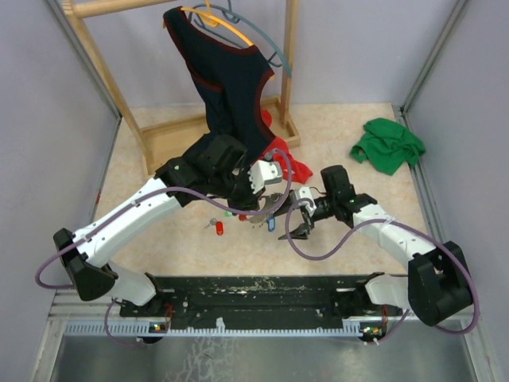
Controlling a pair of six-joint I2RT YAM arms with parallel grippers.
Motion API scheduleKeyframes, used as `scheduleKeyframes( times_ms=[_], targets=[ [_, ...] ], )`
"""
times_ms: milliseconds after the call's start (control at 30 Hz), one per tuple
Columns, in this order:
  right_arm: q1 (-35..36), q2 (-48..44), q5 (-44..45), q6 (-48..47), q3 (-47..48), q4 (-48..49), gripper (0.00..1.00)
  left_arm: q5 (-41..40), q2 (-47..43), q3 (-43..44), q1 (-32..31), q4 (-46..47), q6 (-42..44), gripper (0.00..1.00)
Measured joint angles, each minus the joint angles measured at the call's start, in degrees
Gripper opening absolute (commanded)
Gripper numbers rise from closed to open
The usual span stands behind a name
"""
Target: Remove the keys from the keyring
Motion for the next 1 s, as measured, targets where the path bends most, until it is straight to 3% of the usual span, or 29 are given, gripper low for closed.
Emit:
scheduleKeyframes(
  times_ms=[333,667,1000],
  targets=[
    [0.6,0.0,1.6,23.0,-0.8,18.4,0.58,-0.4,-1.5,0.2,0.0,0.4,2.4,0.00],
    [1.4,0.7,1.9,33.5,-2.8,28.4,0.50,-0.3,-3.5,0.2,0.0,2.3,2.5,0.00],
    [1.4,0.9,2.2,38.4,-3.4,32.3,0.36,-0.1,-4.2,0.2,0.0,2.7,2.5,0.00]
  ],
)
